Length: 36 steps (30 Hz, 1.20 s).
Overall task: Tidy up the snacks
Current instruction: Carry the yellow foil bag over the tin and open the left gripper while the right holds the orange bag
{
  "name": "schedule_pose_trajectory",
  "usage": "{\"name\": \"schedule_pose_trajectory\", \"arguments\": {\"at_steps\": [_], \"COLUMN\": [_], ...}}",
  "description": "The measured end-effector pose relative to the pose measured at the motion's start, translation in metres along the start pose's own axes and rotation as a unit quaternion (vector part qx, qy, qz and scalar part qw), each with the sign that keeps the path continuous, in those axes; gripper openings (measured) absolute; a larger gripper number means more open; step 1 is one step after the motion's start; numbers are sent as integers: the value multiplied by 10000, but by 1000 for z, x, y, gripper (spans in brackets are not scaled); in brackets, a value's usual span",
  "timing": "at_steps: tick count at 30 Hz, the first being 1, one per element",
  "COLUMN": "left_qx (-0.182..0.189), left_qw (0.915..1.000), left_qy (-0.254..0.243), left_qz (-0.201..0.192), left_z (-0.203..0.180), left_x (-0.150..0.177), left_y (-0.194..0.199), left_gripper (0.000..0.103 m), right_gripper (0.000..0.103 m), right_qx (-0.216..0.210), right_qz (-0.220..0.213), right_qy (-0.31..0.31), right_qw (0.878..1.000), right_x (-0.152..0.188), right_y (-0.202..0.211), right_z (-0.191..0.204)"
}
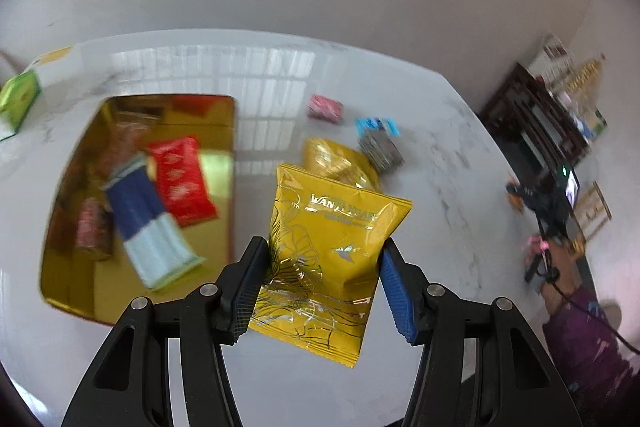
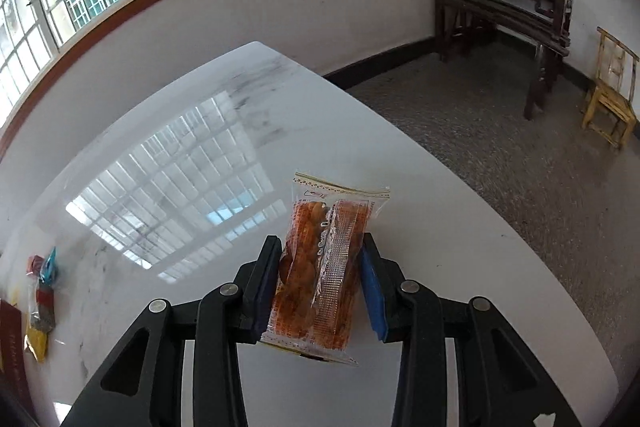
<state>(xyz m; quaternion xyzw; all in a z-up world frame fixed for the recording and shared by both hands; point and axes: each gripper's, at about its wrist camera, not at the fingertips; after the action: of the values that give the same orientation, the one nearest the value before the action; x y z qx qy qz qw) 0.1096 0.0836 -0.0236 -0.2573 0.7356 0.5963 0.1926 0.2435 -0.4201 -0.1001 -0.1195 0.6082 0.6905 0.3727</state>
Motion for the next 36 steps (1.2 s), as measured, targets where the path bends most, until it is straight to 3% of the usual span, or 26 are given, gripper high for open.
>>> {"name": "schedule_pose_trajectory", "arguments": {"at_steps": [9,15,25,36], "left_qx": [-717,-1107,-1156,-1151], "left_qw": [9954,9910,9923,9924], "left_qy": [392,561,339,431], "left_qz": [-503,-499,-297,-40], "left_z": [61,100,95,91], "left_x": [5,14,-6,-42], "left_y": [36,37,-4,-64], "left_gripper": [57,57,57,57], "right_gripper": [36,36,37,37], "right_qx": [50,91,129,122], "right_qz": [-9,6,23,33], "right_qy": [-42,-10,60,99], "right_qw": [10000,10000,9999,9999], "right_x": [-4,-5,-6,-6], "right_y": [1,-1,-3,-3], "right_z": [-7,-2,1,3]}}
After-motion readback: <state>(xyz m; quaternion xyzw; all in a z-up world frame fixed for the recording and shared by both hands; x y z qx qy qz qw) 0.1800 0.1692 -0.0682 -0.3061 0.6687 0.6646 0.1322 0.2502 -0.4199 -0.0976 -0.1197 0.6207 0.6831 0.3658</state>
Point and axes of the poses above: each gripper's, at about its wrist camera, not at the fingertips, and y roughly against the way its jaws point, z to its left, x to its underside, and after that the axes turned 6 degrees about -x, right-handed
